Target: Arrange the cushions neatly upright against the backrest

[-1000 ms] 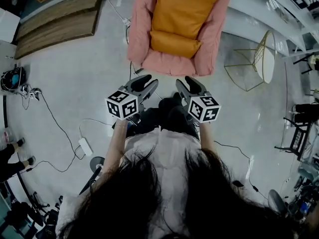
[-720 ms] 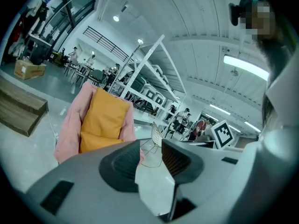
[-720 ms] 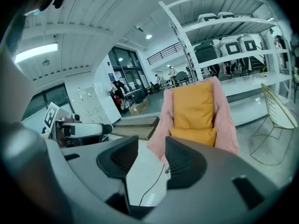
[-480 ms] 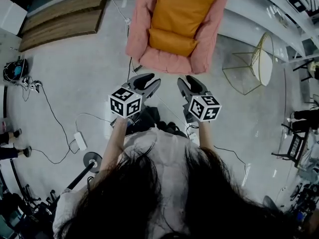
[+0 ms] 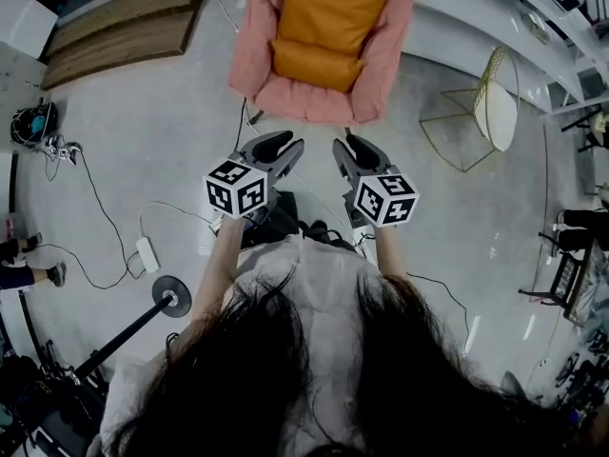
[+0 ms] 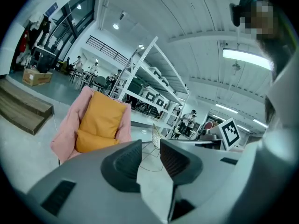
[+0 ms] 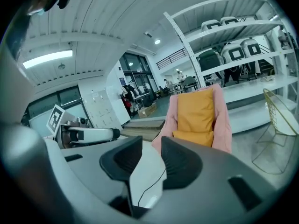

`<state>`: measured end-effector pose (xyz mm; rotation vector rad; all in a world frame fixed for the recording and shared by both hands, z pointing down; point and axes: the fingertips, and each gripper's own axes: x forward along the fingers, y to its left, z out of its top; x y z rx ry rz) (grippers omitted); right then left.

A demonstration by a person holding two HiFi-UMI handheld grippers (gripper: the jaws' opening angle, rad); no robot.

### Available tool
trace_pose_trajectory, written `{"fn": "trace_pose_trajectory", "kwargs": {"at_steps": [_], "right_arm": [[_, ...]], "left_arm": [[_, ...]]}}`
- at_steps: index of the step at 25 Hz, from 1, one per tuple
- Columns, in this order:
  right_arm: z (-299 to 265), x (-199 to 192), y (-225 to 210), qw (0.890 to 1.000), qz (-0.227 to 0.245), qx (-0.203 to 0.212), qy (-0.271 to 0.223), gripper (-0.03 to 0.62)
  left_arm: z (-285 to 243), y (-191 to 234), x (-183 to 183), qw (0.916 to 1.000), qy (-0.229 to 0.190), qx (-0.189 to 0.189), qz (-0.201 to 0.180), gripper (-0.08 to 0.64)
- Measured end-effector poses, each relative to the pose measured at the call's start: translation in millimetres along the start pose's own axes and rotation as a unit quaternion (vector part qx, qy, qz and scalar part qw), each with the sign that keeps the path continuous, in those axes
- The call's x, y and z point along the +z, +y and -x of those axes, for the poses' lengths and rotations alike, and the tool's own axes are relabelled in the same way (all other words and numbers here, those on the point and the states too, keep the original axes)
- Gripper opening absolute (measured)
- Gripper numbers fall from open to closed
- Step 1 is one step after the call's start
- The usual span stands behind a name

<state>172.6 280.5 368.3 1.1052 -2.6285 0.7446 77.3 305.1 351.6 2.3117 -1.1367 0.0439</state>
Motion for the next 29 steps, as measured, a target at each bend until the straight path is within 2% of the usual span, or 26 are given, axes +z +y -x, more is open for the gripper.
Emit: {"fn": "trace_pose_trajectory", "kwargs": {"at_steps": [6, 29], "right_arm": [[14.9, -4.5, -0.4, 1.0, 0.005, 0.012, -0.005, 0.083], [17.3, -10.0, -1.2, 1.0, 0.008, 0.015, 0.004, 0.078]], "left_arm": [[-6.8, -18.7, -9.3, 0.9999, 0.008, -0.001, -0.009, 0.132], [-9.0, -18.2, -1.9, 0.9997, 0.014, 0.002, -0.02, 0.132]]}}
